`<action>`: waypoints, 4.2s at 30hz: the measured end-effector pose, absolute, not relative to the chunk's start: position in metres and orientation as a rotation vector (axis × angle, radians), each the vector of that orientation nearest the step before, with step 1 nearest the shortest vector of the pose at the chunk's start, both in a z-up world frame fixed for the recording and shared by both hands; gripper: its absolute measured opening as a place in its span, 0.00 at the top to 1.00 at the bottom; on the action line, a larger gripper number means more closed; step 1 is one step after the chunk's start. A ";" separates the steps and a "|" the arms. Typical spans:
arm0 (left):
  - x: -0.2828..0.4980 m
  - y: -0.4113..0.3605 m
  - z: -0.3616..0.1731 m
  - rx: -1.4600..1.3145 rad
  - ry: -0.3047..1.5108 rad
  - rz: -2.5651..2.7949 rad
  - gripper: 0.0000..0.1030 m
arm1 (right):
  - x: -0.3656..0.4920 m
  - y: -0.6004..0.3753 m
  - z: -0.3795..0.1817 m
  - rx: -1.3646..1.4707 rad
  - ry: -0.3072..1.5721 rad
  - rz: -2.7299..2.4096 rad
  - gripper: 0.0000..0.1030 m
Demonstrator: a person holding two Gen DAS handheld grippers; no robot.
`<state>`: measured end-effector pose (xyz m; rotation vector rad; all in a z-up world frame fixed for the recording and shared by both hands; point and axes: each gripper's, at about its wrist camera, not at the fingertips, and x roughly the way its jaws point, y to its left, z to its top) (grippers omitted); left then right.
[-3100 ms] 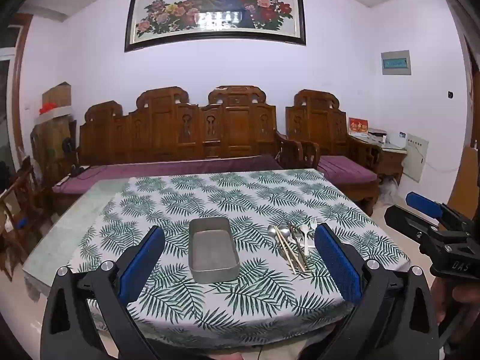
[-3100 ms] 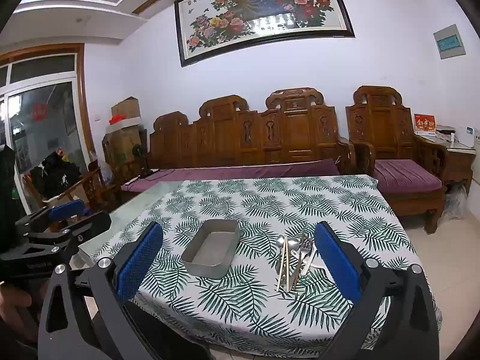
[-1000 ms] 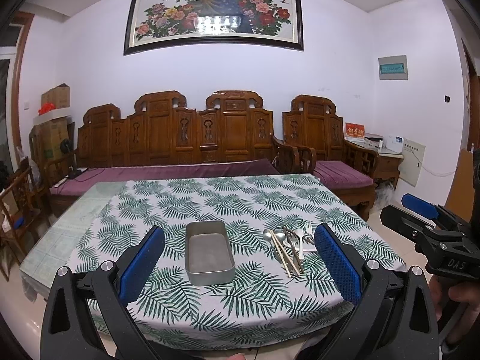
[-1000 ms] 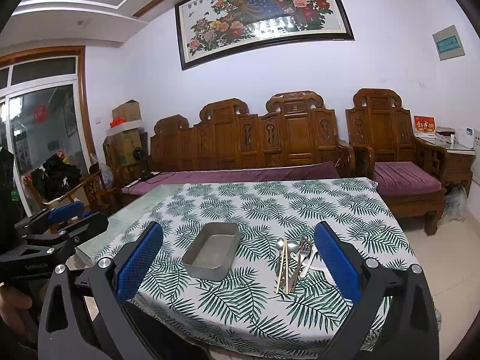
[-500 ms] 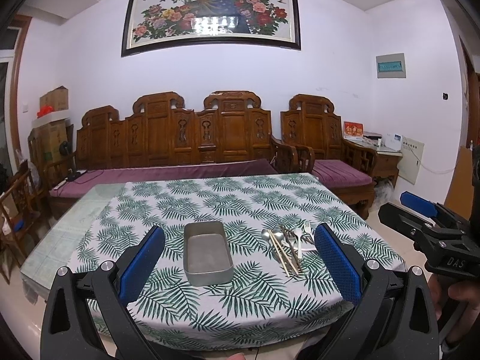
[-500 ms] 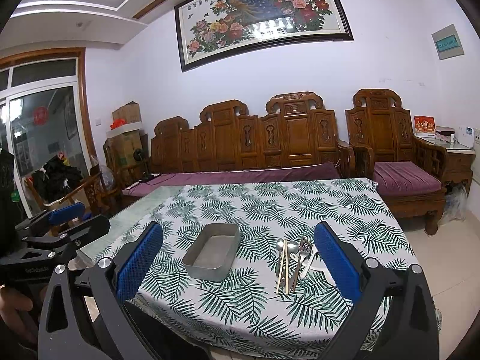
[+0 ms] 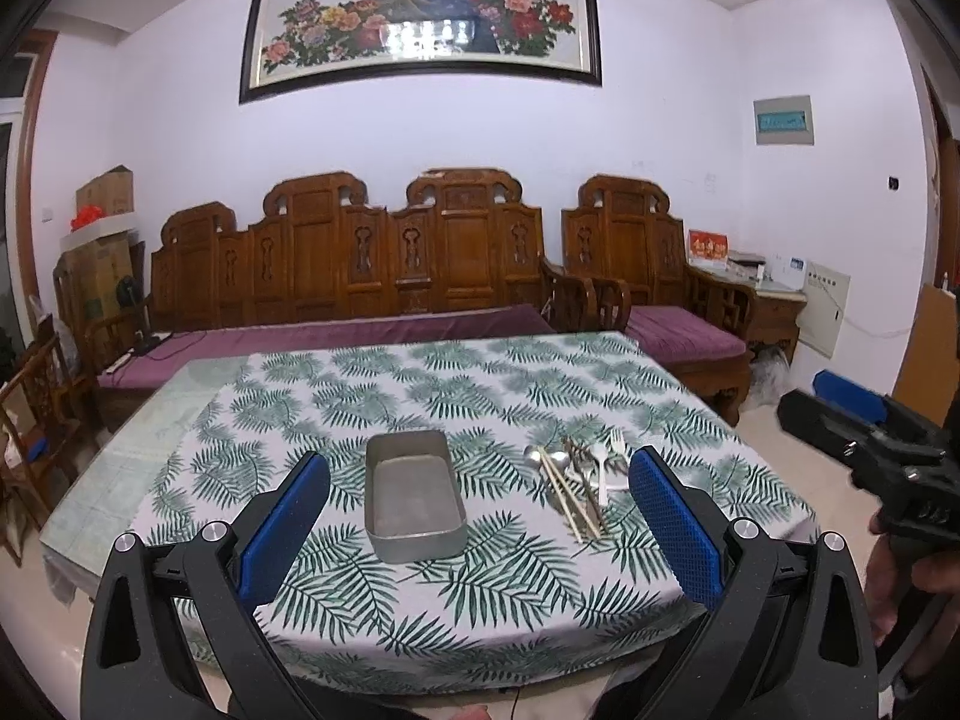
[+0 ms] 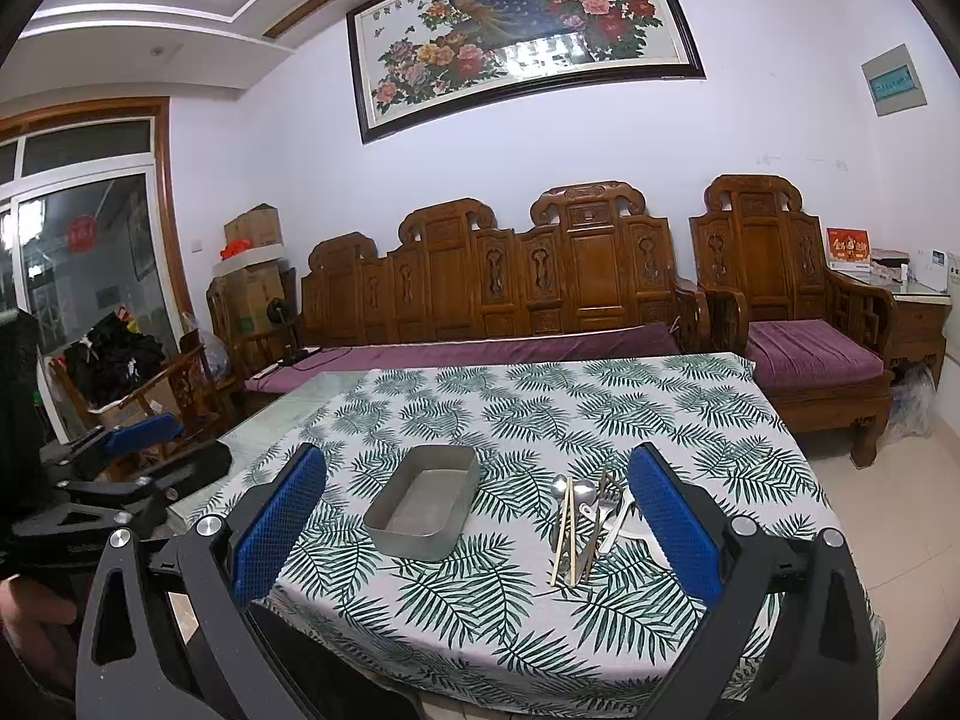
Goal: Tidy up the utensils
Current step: 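Move both tools down toward the utensil pile, then grasp a steel spoon with the left tool while the right tool grasps a steel fork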
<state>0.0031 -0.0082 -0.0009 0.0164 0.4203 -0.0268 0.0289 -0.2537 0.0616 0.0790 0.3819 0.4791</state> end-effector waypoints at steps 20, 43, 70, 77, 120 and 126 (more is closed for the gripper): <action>0.095 -0.025 -0.077 0.053 0.571 -0.101 0.06 | 0.098 -0.279 0.001 0.056 0.471 0.435 0.02; 0.233 -0.072 -0.167 0.047 0.847 -0.353 0.31 | 0.247 -0.313 -0.102 -0.018 0.751 0.378 0.34; 0.372 -0.097 -0.253 0.096 1.105 -0.179 0.84 | 0.275 -0.330 -0.142 0.014 0.866 0.365 0.35; 0.376 -0.093 -0.253 0.114 1.114 -0.185 0.97 | 0.274 -0.327 -0.144 0.000 0.872 0.371 0.35; 0.311 -0.061 -0.173 0.021 0.937 -0.315 0.98 | 0.372 -0.292 -0.220 -0.067 1.050 0.289 0.91; 0.310 -0.048 -0.160 0.002 0.916 -0.305 0.98 | 0.381 -0.297 -0.214 -0.013 1.036 0.284 0.91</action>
